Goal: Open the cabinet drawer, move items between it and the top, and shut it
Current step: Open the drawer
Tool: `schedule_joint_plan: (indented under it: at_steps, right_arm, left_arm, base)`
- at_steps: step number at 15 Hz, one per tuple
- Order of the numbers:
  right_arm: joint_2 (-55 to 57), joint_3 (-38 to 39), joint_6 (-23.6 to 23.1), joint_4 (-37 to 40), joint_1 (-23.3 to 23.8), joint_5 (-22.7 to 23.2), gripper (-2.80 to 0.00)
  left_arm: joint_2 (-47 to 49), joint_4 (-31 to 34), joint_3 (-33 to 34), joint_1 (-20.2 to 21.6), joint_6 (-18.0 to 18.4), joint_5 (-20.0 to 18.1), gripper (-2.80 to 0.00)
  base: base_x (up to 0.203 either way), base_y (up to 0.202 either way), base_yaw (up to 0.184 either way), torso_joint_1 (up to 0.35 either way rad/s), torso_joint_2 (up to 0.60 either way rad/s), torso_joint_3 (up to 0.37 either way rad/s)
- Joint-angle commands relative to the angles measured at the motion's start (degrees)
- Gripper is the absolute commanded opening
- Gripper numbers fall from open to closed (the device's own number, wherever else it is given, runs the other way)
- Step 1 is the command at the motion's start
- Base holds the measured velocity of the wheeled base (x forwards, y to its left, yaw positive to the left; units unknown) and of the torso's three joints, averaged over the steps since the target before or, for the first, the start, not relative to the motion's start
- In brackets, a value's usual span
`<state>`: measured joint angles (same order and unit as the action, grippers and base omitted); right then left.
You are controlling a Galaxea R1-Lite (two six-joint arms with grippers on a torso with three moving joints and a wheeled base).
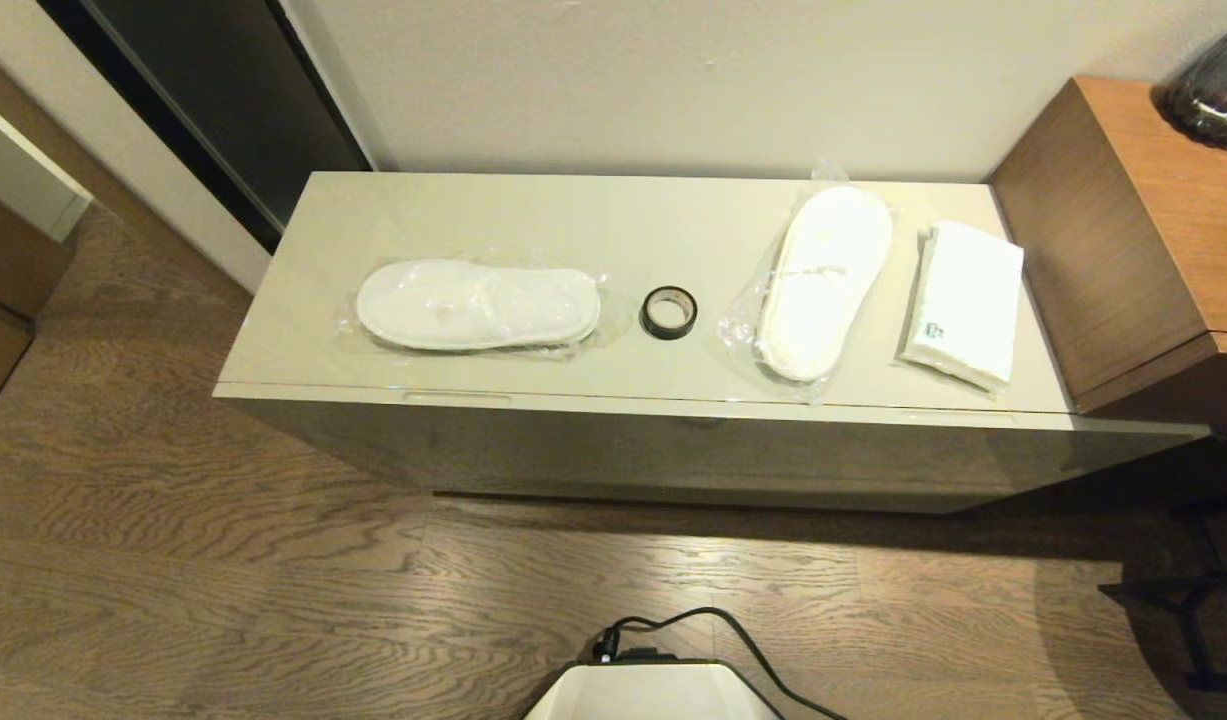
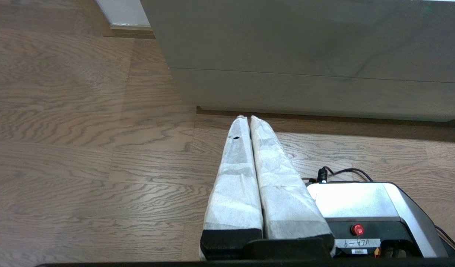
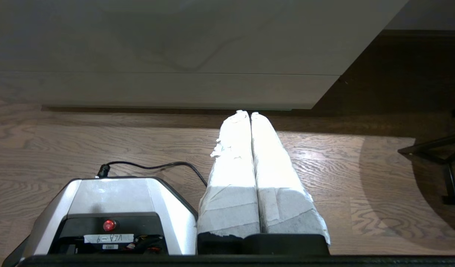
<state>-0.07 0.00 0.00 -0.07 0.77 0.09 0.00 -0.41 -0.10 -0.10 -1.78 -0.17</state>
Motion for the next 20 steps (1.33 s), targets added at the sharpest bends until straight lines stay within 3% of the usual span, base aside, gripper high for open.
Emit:
schedule_joint_plan:
  at_steps: [1, 9, 11, 12, 14, 16, 17, 20]
  right_arm:
    - [0.1, 0.0, -0.1, 0.0, 0.0, 0.1, -2.8]
    - [0.1, -0.7, -0.2, 1.2, 0.0, -0.3, -2.8]
    - [0.9, -8.0, 0.1, 6.3, -0.1, 0.0, -2.8]
    - [2.7, -15.1, 1.4, 9.8, 0.0, 0.4, -2.8]
    - [9.7, -30.3, 7.3, 16.4, 0.1, 1.1, -2.8]
    - [17.9, -41.1, 12.4, 28.0, 0.2, 1.5, -2.8]
    - [21.4, -43.8, 13.5, 33.2, 0.2, 2.4, -2.8]
    - [38.0, -45.5, 13.6, 36.4, 0.1, 5.7, -2.8]
  left_arm:
    - [0.0, 0.0, 0.0, 0.0, 0.0, 0.0, -2.8]
    - [0.0, 0.0, 0.0, 0.0, 0.0, 0.0, -2.8]
    - [0.0, 0.0, 0.0, 0.0, -0.1, 0.0, -2.8]
    - [0.0, 0.0, 0.0, 0.0, 0.0, 0.0, -2.8]
    - [0.0, 0.0, 0.0, 0.0, -0.1, 0.0, -2.8]
    - [0.0, 0.0, 0.0, 0.0, 0.0, 0.0, -2.8]
    - [0.0, 0.0, 0.0, 0.0, -0.1, 0.0, -2.8]
    - [0.0, 0.0, 0.0, 0.0, 0.0, 0.0, -2.8]
  base:
    - [0.0, 0.0, 0.0, 0.0, 0.0, 0.0]
    - [0.0, 0.0, 0.0, 0.0, 0.0, 0.0]
    - [0.0, 0.0, 0.0, 0.0, 0.0, 0.0]
    - [0.0, 0.0, 0.0, 0.0, 0.0, 0.0]
    - [0.0, 0.0, 0.0, 0.0, 0.0, 0.0]
    - [0.0, 0.0, 0.0, 0.0, 0.0, 0.0]
    - [0.0, 0.0, 0.0, 0.0, 0.0, 0.0]
    - [0.0, 0.0, 0.0, 0.0, 0.0, 0.0]
